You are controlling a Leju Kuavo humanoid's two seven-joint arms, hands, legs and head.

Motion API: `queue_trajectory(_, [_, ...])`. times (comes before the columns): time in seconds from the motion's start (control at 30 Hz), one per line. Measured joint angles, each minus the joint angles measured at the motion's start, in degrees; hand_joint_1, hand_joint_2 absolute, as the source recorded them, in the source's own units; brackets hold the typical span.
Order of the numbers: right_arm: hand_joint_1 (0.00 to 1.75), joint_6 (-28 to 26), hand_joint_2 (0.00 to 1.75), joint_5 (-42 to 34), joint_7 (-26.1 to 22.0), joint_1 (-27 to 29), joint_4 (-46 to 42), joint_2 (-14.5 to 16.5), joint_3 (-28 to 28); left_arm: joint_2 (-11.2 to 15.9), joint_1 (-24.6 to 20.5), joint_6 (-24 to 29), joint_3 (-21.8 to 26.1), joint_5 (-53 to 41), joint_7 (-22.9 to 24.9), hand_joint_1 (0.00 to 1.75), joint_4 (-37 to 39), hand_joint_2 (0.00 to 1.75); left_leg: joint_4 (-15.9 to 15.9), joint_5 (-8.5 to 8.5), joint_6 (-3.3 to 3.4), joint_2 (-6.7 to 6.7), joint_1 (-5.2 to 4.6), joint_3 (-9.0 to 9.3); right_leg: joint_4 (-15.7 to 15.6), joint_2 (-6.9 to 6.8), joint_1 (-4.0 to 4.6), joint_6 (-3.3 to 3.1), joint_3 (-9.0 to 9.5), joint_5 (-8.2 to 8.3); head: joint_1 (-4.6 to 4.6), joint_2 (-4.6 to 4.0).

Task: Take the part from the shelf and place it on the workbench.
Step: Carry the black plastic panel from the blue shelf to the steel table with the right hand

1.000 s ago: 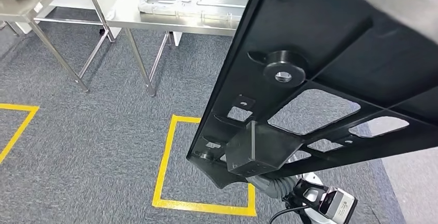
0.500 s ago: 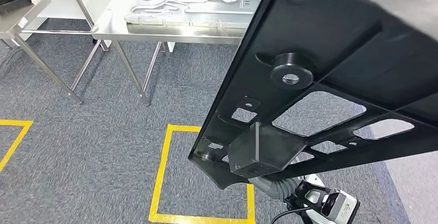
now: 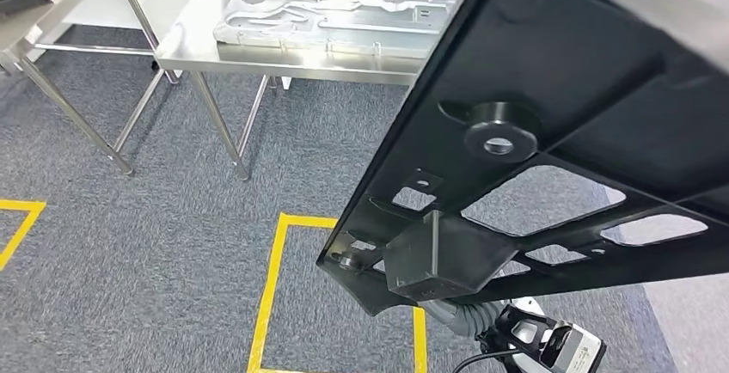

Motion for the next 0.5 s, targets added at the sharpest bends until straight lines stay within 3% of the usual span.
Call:
queue_trajectory(0.07, [1.69,-0.02,1.75,0.02,-0.13,0.07,-0.07,-0.02,-0.12,0.01,-0.11,-0.02,0.0,-0.19,-0.1,0.0,0.0,1.75,0.02,-0.87,-0.61,-0.06,-0.16,0.73,-5.6,-0.11,0.2,-0.53,2.22,2.16,0.0,0.0])
queue_trajectory(0.17, [1.69,-0.11,1.75,0.15,-0.25,0.3,-0.29,-0.04,-0.21,0.02,-0.31,0.01,0.0,-0.37,-0.2,0.0,-0.01,1.75,-0.48,-1.64,-1.63,0.02,-0.26,1.35,-6.88,0.06,0.34,-1.62,2.99,1.35,-0.01,0.0])
queue_trajectory(0.23, [1.69,-0.16,1.75,0.28,-0.28,0.44,-0.49,-0.04,-0.25,0.02,-0.49,0.02,0.0,-0.43,-0.25,0.0,-0.03,1.75,0.98,-2.66,-2.15,0.07,-0.16,1.22,-7.48,0.11,0.12,-2.35,3.88,1.04,-0.02,0.0])
queue_trajectory(0.27, [1.69,-0.16,1.75,0.32,-0.3,0.49,-0.56,-0.04,-0.25,0.03,-0.55,0.03,0.0,-0.44,-0.27,0.0,-0.04,1.75,3.51,-3.83,-2.36,0.06,-0.09,0.12,-7.72,0.06,0.03,-2.66,4.43,0.82,-0.02,0.0])
queue_trajectory(0.37, [1.69,-0.17,1.75,0.33,-0.3,0.77,-0.6,-0.04,-0.25,0.01,-0.45,0.04,0.0,-0.44,-0.28,0.0,-0.04,1.75,15.02,-7.45,-2.77,0.05,0.02,-6.85,-7.8,-0.01,0.18,-3.09,5.78,-0.36,-0.02,0.0])
queue_trajectory(0.4, [1.69,-0.16,1.75,0.33,-0.3,0.87,-0.6,-0.04,-0.25,0.01,-0.35,0.04,0.0,-0.44,-0.28,0.0,-0.04,1.75,16.64,-6.98,-2.78,0.06,0.02,-8.47,-7.8,0.06,0.24,-3.09,6.31,-0.82,-0.03,0.0])
queue_trajectory(0.43, [1.69,-0.15,1.75,0.33,-0.3,0.93,-0.6,-0.04,-0.25,0.0,-0.26,0.04,0.0,-0.44,-0.28,0.0,-0.04,1.75,15.82,-5.2,-2.67,0.06,0.02,-8.91,-7.8,0.13,0.29,-3.05,6.96,-1.31,-0.03,0.0])
queue_trajectory(0.5, [1.69,-0.07,1.75,0.33,-0.3,0.93,-0.62,-0.04,-0.25,0.02,-0.16,0.04,0.03,-0.43,-0.3,0.0,-0.04,1.75,8.9,0.36,-2.12,0.05,-0.09,-7.01,-7.85,0.21,0.34,-2.84,8.53,-2.47,-0.02,0.0])
